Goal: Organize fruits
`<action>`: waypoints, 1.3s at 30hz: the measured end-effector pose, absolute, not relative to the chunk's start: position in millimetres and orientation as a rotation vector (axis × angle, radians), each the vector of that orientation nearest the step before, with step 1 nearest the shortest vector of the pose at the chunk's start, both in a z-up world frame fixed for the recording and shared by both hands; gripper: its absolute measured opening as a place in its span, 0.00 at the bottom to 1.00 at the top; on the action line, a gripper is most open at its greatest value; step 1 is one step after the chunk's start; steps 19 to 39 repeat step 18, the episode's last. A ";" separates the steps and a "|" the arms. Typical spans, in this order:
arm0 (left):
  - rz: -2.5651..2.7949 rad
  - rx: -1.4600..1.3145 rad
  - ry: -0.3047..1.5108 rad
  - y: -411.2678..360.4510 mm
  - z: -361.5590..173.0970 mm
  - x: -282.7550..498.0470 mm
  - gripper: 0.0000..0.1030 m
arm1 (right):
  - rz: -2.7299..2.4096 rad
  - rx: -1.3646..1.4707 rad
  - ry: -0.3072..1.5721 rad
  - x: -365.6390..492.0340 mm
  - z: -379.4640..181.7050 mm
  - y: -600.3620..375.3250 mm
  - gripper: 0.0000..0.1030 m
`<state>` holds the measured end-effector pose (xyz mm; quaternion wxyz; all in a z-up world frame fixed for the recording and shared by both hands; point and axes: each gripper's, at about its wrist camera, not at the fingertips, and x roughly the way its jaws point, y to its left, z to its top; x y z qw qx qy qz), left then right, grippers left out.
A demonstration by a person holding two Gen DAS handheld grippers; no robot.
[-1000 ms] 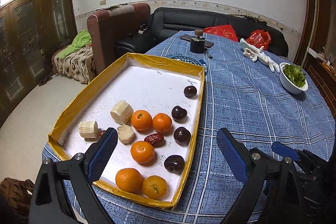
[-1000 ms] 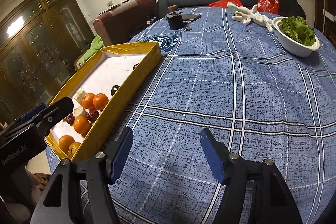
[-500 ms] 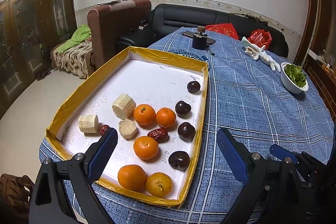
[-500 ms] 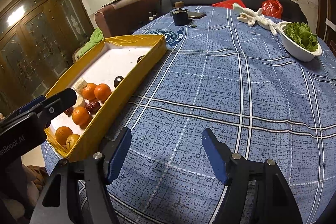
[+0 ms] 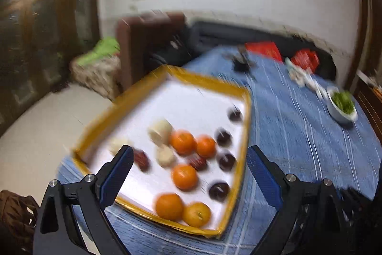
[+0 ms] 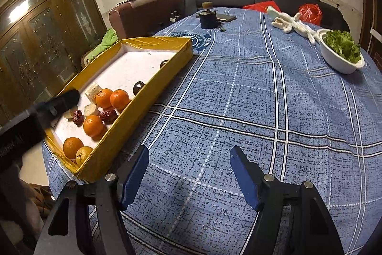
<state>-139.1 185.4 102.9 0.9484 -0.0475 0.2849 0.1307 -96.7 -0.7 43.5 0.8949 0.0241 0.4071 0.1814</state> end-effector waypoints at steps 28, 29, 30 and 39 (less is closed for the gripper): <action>0.226 -0.078 0.516 165.3 130.4 -163.0 1.00 | 0.378 -0.030 0.712 -127.0 76.7 5.0 0.83; 0.226 -0.078 0.516 165.3 130.4 -163.0 1.00 | 0.378 -0.030 0.712 -127.0 76.7 5.0 0.83; 0.226 -0.078 0.516 165.3 130.4 -163.0 1.00 | 0.378 -0.030 0.712 -127.0 76.7 5.0 0.83; 0.226 -0.078 0.516 165.3 130.4 -163.0 1.00 | 0.378 -0.030 0.712 -127.0 76.7 5.0 0.83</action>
